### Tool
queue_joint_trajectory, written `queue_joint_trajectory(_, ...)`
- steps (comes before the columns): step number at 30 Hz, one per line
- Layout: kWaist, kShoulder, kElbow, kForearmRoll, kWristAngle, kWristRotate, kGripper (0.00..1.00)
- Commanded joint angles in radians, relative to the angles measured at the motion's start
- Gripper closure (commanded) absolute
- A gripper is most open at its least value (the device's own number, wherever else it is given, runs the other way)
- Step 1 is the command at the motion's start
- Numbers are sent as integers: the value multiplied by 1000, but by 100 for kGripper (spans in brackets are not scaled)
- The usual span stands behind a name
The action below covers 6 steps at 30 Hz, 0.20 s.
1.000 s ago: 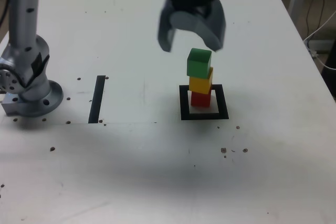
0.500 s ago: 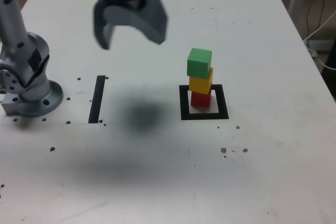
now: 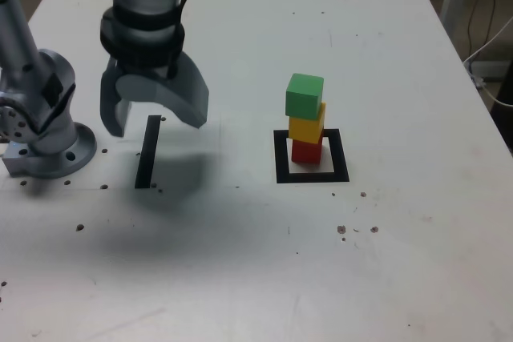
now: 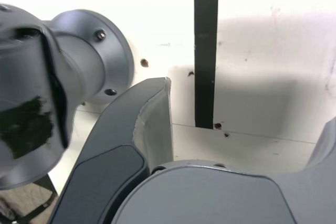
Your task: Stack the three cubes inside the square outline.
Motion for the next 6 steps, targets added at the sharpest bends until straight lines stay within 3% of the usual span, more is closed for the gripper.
queue_joint_trajectory(1, 2, -10, 25, -24, -13, 0, 0)
queue_joint_trajectory(6, 2, -23, 74, -62, -33, 4, 0)
